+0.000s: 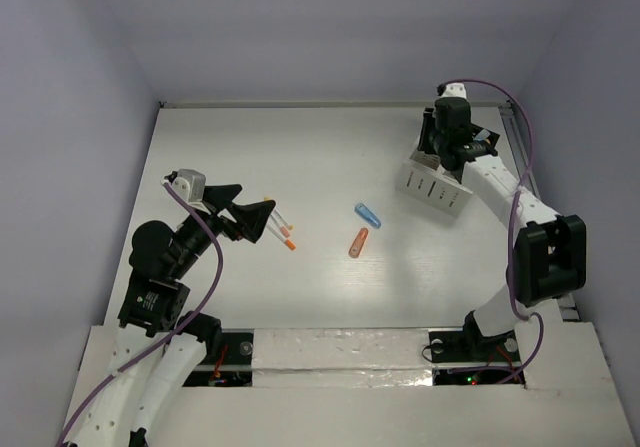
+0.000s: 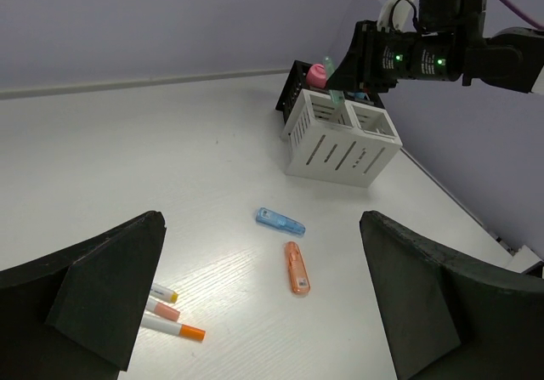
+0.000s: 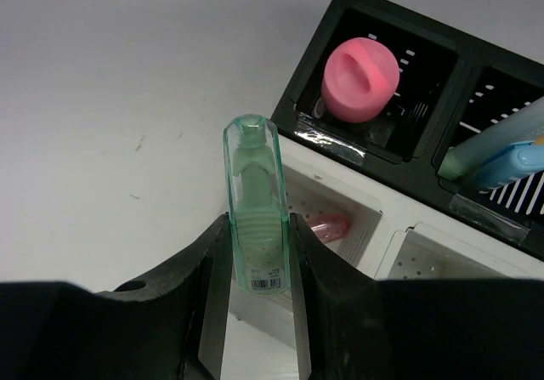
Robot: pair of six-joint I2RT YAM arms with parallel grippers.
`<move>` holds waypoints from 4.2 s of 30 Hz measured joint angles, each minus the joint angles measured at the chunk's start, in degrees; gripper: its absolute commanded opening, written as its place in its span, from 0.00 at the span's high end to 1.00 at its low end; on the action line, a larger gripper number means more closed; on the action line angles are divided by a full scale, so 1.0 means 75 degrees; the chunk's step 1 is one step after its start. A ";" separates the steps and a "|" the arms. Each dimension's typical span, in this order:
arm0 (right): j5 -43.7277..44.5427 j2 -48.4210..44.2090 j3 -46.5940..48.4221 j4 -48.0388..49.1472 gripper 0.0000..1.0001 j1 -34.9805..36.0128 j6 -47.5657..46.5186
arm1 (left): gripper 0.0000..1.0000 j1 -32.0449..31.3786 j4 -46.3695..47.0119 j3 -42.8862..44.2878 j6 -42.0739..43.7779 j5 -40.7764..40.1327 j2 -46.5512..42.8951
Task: Sort the stationery into containers
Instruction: Place the stationery in the storage box, then pick up the stationery from the center of the board, then place the stationery in the storage box.
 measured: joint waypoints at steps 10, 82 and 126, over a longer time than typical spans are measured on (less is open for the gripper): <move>0.0210 0.0096 -0.0280 0.0114 0.69 -0.0015 -0.0009 | 0.01 0.0000 0.0000 0.0000 0.0000 0.0000 0.0000; -0.0705 0.1938 -0.0507 -0.0793 0.87 0.2256 -0.0230 | 0.01 0.0152 0.0003 0.0000 -0.0003 0.0035 0.0114; 0.1023 -0.0015 -0.0766 0.0833 0.22 0.0102 -0.0364 | 0.01 0.0152 0.0006 0.0000 0.0000 0.0038 0.0207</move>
